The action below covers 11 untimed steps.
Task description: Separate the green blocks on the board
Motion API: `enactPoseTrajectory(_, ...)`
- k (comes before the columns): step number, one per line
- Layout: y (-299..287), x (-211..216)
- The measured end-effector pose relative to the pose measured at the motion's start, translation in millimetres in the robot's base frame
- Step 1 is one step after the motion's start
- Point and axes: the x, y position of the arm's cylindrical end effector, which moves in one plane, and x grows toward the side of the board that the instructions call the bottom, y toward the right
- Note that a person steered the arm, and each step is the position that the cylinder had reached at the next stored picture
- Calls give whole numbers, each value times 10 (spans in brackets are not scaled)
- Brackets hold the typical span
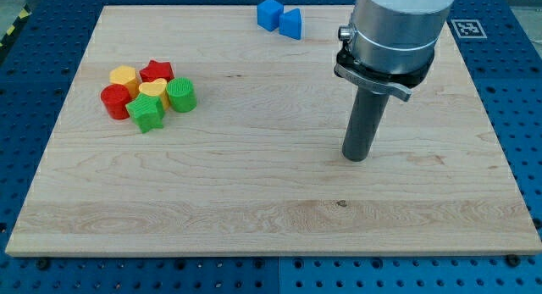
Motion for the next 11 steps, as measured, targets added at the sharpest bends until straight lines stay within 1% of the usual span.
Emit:
enactPoseTrajectory(2, -21, 19)
enactPoseTrajectory(3, -548, 211)
enactPoseTrajectory(5, -1766, 230)
enactPoseTrajectory(6, -1875, 232)
enactPoseTrajectory(7, -2144, 136)
enactPoseTrajectory(8, -2753, -169)
enactPoseTrajectory(9, -2793, -195)
enactPoseTrajectory(10, -3204, -232)
enactPoseTrajectory(11, -3267, -232)
